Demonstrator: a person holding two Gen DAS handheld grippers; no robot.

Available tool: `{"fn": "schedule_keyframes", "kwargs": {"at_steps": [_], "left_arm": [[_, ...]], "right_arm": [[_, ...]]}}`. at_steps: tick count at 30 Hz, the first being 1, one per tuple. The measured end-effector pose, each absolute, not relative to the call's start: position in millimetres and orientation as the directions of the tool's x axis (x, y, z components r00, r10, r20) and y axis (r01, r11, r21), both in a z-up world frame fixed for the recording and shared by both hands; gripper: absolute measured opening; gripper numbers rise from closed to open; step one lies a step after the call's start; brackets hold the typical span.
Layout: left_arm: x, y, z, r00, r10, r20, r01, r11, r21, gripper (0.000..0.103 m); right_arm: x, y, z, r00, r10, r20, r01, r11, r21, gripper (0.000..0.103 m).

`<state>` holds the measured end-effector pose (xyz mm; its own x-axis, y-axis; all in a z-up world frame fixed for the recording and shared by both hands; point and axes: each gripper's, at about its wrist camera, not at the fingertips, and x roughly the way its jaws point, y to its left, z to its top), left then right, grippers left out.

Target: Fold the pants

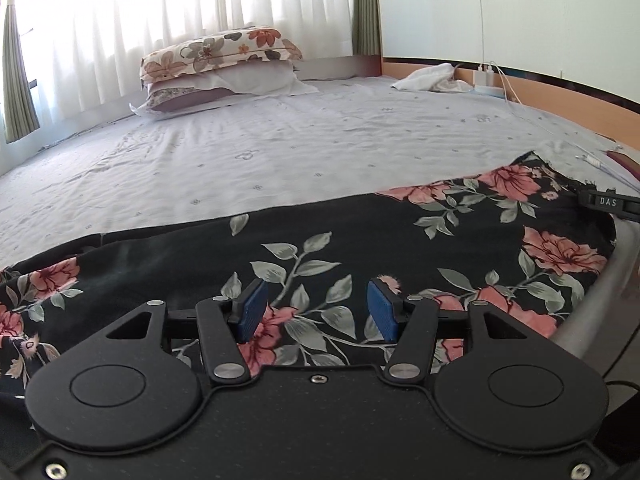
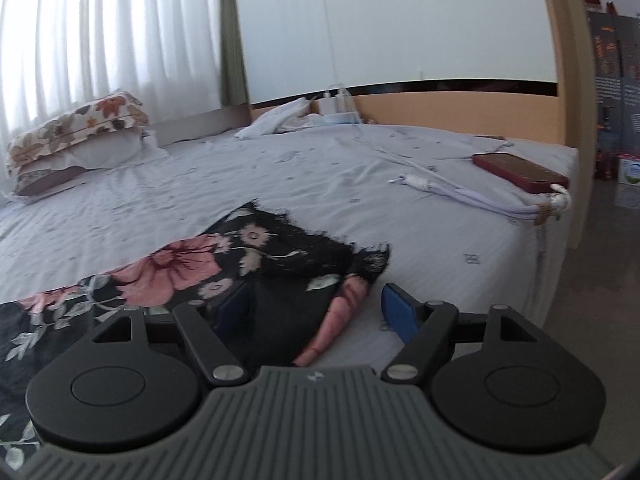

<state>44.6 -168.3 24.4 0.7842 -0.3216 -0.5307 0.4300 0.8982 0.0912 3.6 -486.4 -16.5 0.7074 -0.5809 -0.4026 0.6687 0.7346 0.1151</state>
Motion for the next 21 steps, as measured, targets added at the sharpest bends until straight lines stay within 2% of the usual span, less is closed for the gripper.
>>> {"fn": "schedule_keyframes", "kwargs": {"at_steps": [6, 9, 13, 15, 16, 18, 20, 21], "left_arm": [[45, -165, 17, 0.773, -0.313, -0.551, 0.424, 0.902, 0.083, 0.054], [43, -159, 17, 0.769, -0.317, -0.555, 0.416, 0.908, 0.058, 0.054], [37, -155, 15, 0.758, -0.341, -0.556, 0.432, 0.901, 0.036, 0.055], [35, -156, 11, 0.755, -0.328, -0.568, 0.427, 0.903, 0.045, 0.056], [35, -155, 8, 0.75, -0.322, -0.578, 0.424, 0.905, 0.046, 0.056], [36, -156, -1, 0.734, -0.316, -0.602, 0.42, 0.907, 0.036, 0.058], [33, -154, -4, 0.743, -0.323, -0.586, 0.42, 0.907, 0.034, 0.058], [32, -154, -4, 0.743, -0.322, -0.587, 0.42, 0.907, 0.034, 0.058]], "right_arm": [[7, -493, -18, 0.737, -0.535, -0.413, 0.63, 0.765, 0.133, 0.086], [10, -494, -18, 0.784, -0.464, -0.412, 0.576, 0.791, 0.206, 0.086], [13, -497, -19, 0.776, -0.472, -0.418, 0.595, 0.768, 0.238, 0.084], [15, -500, -19, 0.767, -0.485, -0.42, 0.611, 0.753, 0.245, 0.079], [16, -500, -19, 0.76, -0.495, -0.421, 0.62, 0.747, 0.24, 0.074], [19, -501, -20, 0.742, -0.52, -0.424, 0.641, 0.734, 0.222, 0.056], [19, -503, -21, 0.729, -0.538, -0.423, 0.656, 0.725, 0.209, 0.039], [19, -504, -21, 0.726, -0.542, -0.423, 0.661, 0.721, 0.21, 0.035]]}}
